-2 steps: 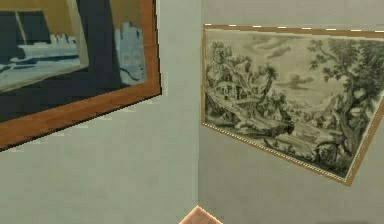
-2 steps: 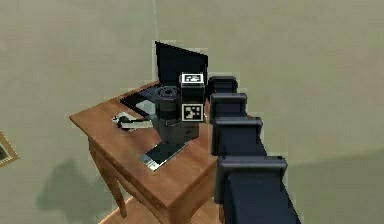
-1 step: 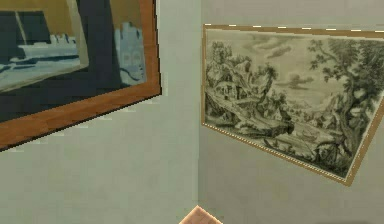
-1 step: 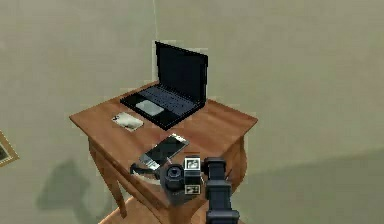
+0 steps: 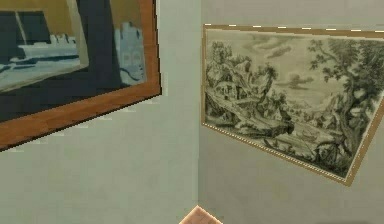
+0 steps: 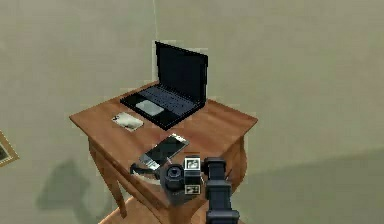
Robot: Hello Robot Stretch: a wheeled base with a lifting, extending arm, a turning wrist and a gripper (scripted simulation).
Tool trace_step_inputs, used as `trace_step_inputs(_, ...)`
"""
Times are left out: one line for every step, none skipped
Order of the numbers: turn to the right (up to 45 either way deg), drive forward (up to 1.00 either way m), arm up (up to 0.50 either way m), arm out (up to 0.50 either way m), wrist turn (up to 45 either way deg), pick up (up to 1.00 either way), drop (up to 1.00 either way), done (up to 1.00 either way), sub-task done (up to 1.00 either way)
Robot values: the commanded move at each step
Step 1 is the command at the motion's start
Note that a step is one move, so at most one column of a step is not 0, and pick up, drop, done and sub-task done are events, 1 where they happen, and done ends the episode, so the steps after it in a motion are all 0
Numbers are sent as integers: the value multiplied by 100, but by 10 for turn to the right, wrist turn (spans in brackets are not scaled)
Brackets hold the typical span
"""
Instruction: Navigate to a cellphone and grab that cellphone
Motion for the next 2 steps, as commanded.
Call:
trace_step_inputs(0, 0, 10, 0, 0, 0, 0, 0, 0)
trace_step_inputs(0, 0, 0, 0, 0, 0, 0, 100, 0)
